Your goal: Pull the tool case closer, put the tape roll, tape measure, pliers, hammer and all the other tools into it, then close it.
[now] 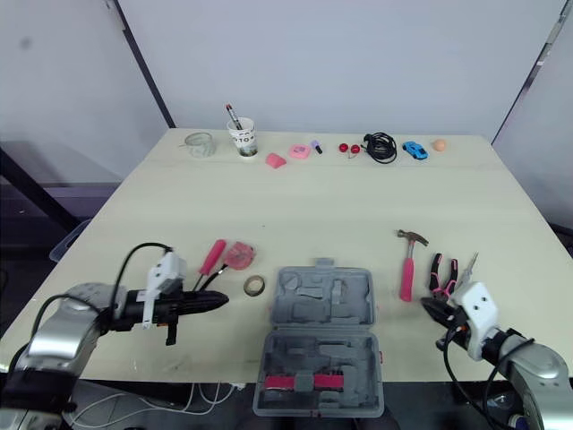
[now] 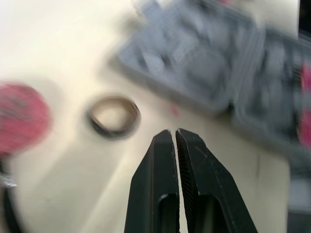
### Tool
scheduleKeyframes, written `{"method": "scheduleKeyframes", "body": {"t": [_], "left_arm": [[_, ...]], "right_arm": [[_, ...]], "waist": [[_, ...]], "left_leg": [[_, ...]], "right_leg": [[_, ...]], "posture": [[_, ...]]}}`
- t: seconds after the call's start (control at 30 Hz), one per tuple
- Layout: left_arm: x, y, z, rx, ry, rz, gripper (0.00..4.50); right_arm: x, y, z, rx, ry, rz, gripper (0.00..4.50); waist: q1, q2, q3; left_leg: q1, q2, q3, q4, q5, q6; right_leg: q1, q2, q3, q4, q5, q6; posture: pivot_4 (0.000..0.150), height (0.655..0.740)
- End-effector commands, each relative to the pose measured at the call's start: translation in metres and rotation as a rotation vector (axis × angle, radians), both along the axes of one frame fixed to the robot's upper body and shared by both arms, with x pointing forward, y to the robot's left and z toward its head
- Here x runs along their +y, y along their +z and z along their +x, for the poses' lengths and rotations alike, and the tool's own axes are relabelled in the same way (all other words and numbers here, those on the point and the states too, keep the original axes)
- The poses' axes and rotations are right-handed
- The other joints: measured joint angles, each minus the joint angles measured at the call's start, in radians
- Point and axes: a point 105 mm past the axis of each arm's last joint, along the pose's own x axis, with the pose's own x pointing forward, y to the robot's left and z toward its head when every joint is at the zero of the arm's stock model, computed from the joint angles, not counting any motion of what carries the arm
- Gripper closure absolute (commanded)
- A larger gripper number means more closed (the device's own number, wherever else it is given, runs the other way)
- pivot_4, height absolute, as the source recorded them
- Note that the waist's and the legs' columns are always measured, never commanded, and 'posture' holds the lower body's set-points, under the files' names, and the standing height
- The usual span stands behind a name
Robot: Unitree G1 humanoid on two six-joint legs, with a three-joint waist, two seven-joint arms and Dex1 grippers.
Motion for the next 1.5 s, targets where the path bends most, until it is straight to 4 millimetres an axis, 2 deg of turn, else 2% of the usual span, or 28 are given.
{"method": "scheduleKeyframes", "body": {"t": [0.03,0.1,0.13,0.17,0.2,0.23,0.3,0.33,0.37,0.4,0.47,0.5,0.53,0.67,0.83,1.0,1.1,1.2,1.3,1.37,1.5], "left_arm": [[0.016,0.012,-0.011,-0.070,0.093,-0.042,4.32],[0.024,0.009,-0.017,-0.075,0.147,-0.048,4.32],[0.029,0.007,-0.020,-0.076,0.172,-0.051,4.50],[0.034,0.005,-0.024,-0.073,0.197,-0.051,4.50],[0.039,0.003,-0.027,-0.078,0.225,-0.044,4.00],[0.042,0.002,-0.028,-0.082,0.241,-0.039,3.72],[0.051,0.001,-0.033,-0.087,0.287,-0.036,2.87],[0.058,-0.001,-0.037,-0.081,0.321,-0.037,2.77],[0.062,-0.003,-0.041,-0.077,0.344,-0.038,1.98],[0.066,-0.005,-0.044,-0.072,0.355,-0.027,1.76],[0.073,-0.011,-0.052,-0.062,0.375,-0.013,0.96],[0.074,-0.013,-0.054,-0.059,0.377,-0.011,0.40],[0.075,-0.014,-0.055,-0.059,0.379,-0.011,0.07],[0.078,-0.014,-0.055,-0.061,0.375,0.009,0.07],[0.079,-0.014,-0.049,-0.078,0.327,0.083,0.07],[0.078,-0.011,-0.046,-0.079,0.198,0.244,0.07],[0.071,-0.003,-0.040,-0.079,0.134,0.271,0.07],[0.062,0.006,-0.034,-0.064,0.022,0.343,0.07],[0.057,0.019,-0.017,-0.105,-0.063,0.485,0.07],[0.051,0.024,-0.012,-0.097,-0.129,0.550,0.07],[0.041,0.031,-0.003,-0.087,-0.208,0.619,0.07]], "right_arm": [[-0.019,0.016,-0.012,-0.087,-0.088,0.014,4.50],[-0.026,0.015,-0.019,-0.091,-0.124,0.022,4.50],[-0.030,0.016,-0.022,-0.093,-0.141,0.027,3.98],[-0.033,0.017,-0.025,-0.098,-0.157,0.035,3.82],[-0.036,0.019,-0.029,-0.101,-0.167,0.042,3.39],[-0.038,0.020,-0.031,-0.103,-0.171,0.046,2.90],[-0.044,0.019,-0.039,-0.093,-0.184,0.048,2.01],[-0.048,0.019,-0.045,-0.087,-0.195,0.060,1.87],[-0.050,0.019,-0.049,-0.083,-0.203,0.069,1.11],[-0.052,0.019,-0.052,-0.079,-0.205,0.070,0.87],[-0.053,0.015,-0.062,-0.053,-0.198,0.069,0.08],[-0.055,0.014,-0.065,-0.044,-0.199,0.068,0.00],[-0.056,0.013,-0.067,-0.041,-0.204,0.074,0.00],[-0.061,0.011,-0.071,-0.034,-0.210,0.072,0.00],[-0.055,0.002,-0.070,-0.009,-0.135,0.076,0.00],[-0.044,0.016,-0.057,-0.056,-0.033,0.098,0.00],[-0.034,0.023,-0.051,-0.059,0.021,0.119,0.00],[-0.015,0.027,-0.046,-0.017,0.126,0.128,0.00],[0.009,0.039,-0.036,-0.031,0.241,0.150,0.00],[0.025,0.042,-0.029,-0.045,0.307,0.145,0.00],[0.053,0.051,-0.016,-0.069,0.415,0.152,0.00]], "waist": [[-0.002,0.000,0.000],[-0.001,0.000,0.000],[-0.001,0.000,0.000],[-0.001,0.000,0.000],[-0.001,0.000,-0.001],[-0.001,0.000,-0.001],[-0.001,-0.001,-0.001],[0.000,0.000,-0.001],[0.000,0.000,-0.001],[0.000,0.000,-0.001],[0.000,0.000,-0.001],[0.000,0.000,-0.001],[0.000,0.000,-0.001],[0.000,-0.002,-0.002],[0.000,-0.001,-0.002],[-0.002,-0.001,-0.002],[0.000,-0.001,-0.002],[0.002,0.000,-0.002],[0.005,-0.001,-0.002],[0.005,-0.001,-0.002],[0.001,0.000,-0.001]], "left_leg": [[0.001,0.001,0.000,0.000,0.000,0.000],[0.001,0.002,0.000,-0.001,0.000,0.000],[0.001,0.003,0.000,0.000,0.000,0.000],[0.002,0.003,0.000,0.000,0.000,0.000],[0.002,0.003,0.000,0.000,0.000,0.000],[0.003,0.004,0.000,0.000,0.000,0.000],[0.003,0.004,0.000,0.000,0.000,0.000],[0.003,0.004,0.000,0.000,0.000,0.000],[0.003,0.004,0.001,0.000,0.000,0.000],[0.003,0.004,0.001,0.000,0.000,0.000],[0.003,0.004,0.001,-0.001,0.000,0.000],[0.003,0.004,0.001,-0.001,0.000,0.000],[0.003,0.004,0.001,-0.001,0.000,0.000],[0.004,0.005,0.001,-0.001,0.000,0.000],[0.003,0.003,0.001,-0.001,0.000,-0.001],[0.003,0.003,0.002,-0.001,0.000,-0.001],[0.003,0.003,0.001,-0.002,0.000,-0.001],[0.003,0.003,0.001,-0.002,0.000,0.000],[0.003,0.003,0.001,-0.002,0.000,0.000],[0.003,0.002,0.001,-0.002,0.000,0.000],[0.002,0.002,0.002,-0.002,0.000,0.000]], "right_leg": [[0.000,0.000,0.000,0.000,0.000,0.000],[0.000,0.000,0.001,0.000,-0.002,-0.004],[0.000,0.000,0.001,0.000,-0.002,-0.004],[0.000,0.000,0.001,0.000,-0.002,-0.004],[0.000,0.000,0.001,0.000,-0.002,-0.004],[0.000,-0.001,0.002,0.000,-0.002,-0.005],[0.000,-0.001,0.002,0.000,-0.002,-0.005],[0.000,-0.001,0.002,0.000,-0.002,-0.005],[0.000,-0.001,0.003,-0.001,-0.002,-0.005],[0.000,-0.001,0.003,-0.001,-0.002,-0.005],[0.000,-0.001,0.002,-0.002,-0.002,-0.005],[0.000,-0.001,0.002,-0.002,-0.002,-0.005],[0.000,-0.002,0.002,-0.002,-0.002,-0.005],[0.000,-0.004,0.002,-0.002,-0.002,-0.005],[0.000,-0.008,0.000,-0.003,-0.002,-0.005],[0.000,-0.008,0.001,-0.003,-0.002,-0.005],[0.000,-0.008,0.000,-0.003,-0.002,-0.005],[0.000,-0.009,0.000,-0.003,-0.002,-0.005],[0.000,-0.009,-0.001,-0.003,-0.002,-0.005],[0.000,-0.008,0.000,-0.003,-0.002,-0.005],[0.000,-0.006,0.000,-0.003,-0.002,-0.005]], "posture": [[0.150,0.7400],[0.150,0.7400],[0.150,0.7400],[0.150,0.7400],[0.150,0.7400],[0.150,0.7400],[0.150,0.7400],[0.150,0.7400],[0.150,0.7400],[0.150,0.7400],[0.150,0.7400],[0.150,0.7400],[0.150,0.7400],[0.150,0.7400],[0.150,0.7400],[0.150,0.7400],[0.150,0.7400],[0.150,0.7400],[0.150,0.7400],[0.150,0.7400],[0.150,0.7400]]}}
